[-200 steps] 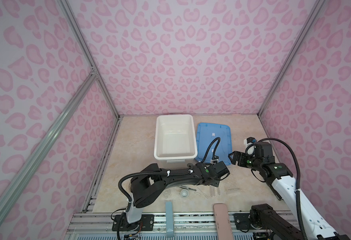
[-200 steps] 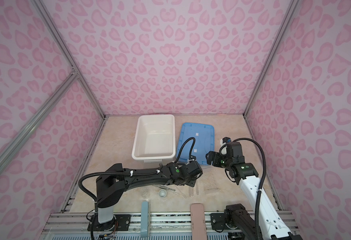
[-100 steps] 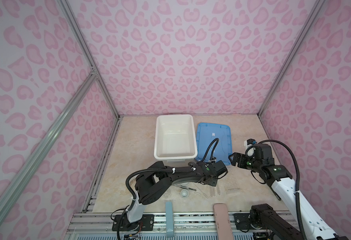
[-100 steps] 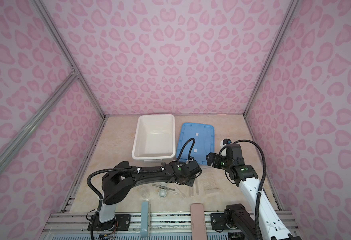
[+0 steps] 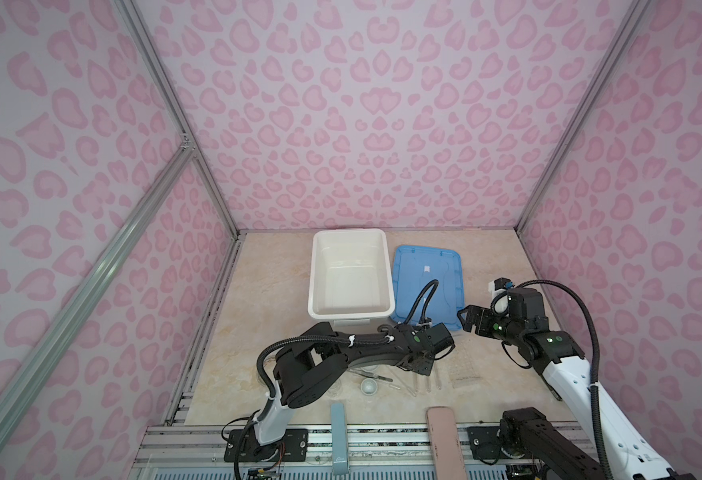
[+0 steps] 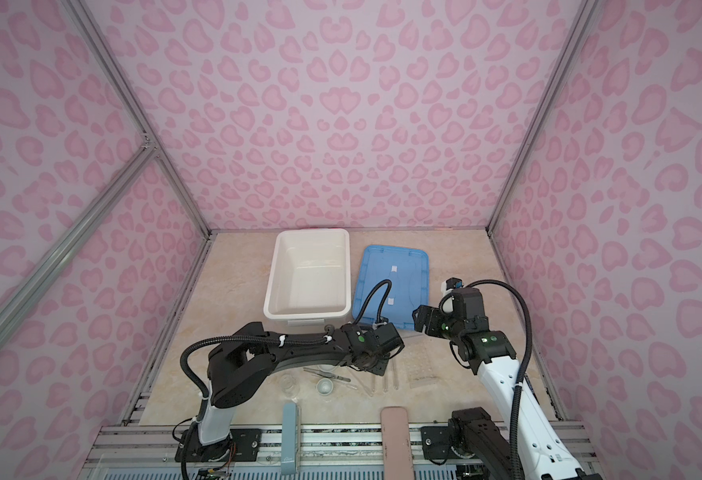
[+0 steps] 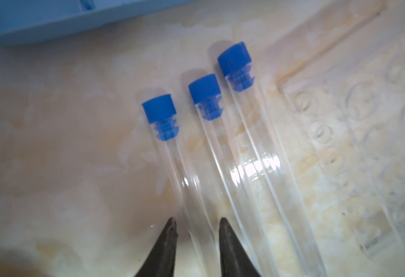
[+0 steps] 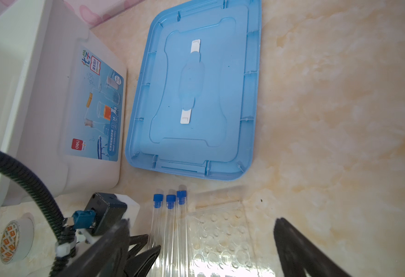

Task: Organize the chemistry lab equipment
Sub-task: 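Lower the left gripper and close it on one blue-capped test tube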

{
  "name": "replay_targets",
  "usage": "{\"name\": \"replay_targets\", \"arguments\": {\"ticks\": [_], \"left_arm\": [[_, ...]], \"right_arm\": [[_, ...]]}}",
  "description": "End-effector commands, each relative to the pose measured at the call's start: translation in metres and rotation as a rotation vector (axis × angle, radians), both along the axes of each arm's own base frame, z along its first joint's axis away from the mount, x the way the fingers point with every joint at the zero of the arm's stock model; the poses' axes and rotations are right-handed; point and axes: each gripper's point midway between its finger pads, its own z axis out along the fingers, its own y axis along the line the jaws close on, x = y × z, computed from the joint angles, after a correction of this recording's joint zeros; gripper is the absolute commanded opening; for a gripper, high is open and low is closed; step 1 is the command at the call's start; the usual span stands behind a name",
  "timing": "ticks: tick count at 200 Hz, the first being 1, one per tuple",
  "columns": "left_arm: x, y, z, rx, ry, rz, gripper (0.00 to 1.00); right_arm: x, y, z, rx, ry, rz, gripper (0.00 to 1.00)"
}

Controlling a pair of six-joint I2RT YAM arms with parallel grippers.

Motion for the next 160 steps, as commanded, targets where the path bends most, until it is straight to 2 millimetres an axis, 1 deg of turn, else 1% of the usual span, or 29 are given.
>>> {"name": "replay_targets", "arguments": {"ticks": [1, 39, 46, 86, 95, 111, 120, 160], "left_arm": [[-0.002, 0.003, -0.010, 0.017, 0.033, 0.019, 0.33], [0.000, 0.006, -0.010, 0.032, 0.032, 0.027, 0.32], [0.000, 0.006, -0.010, 0.031, 0.031, 0.026, 0.30], [0.002, 0.004, -0.008, 0.026, 0.025, 0.020, 0.29], [0.003, 0.005, -0.007, 0.025, 0.020, 0.025, 0.26], [0.006, 0.004, -0.005, 0.005, 0.007, 0.033, 0.25], [0.007, 0.004, -0.003, -0.007, 0.000, 0.036, 0.22], [0.016, -0.003, 0.013, -0.070, -0.055, 0.032, 0.21]], "right_arm": [[0.003, -0.001, -0.001, -0.005, -0.012, -0.003, 0.95], [0.006, 0.002, 0.007, 0.012, -0.050, 0.007, 0.94], [0.007, 0.002, 0.009, 0.012, -0.058, 0.006, 0.94], [0.011, 0.004, 0.010, 0.018, -0.066, 0.011, 0.94], [0.011, 0.005, 0.009, 0.023, -0.065, 0.012, 0.94], [0.012, 0.006, 0.010, 0.030, -0.070, 0.015, 0.94], [0.012, 0.006, 0.011, 0.031, -0.076, 0.015, 0.94], [0.011, 0.005, 0.025, 0.042, -0.156, 0.007, 0.93]]}}
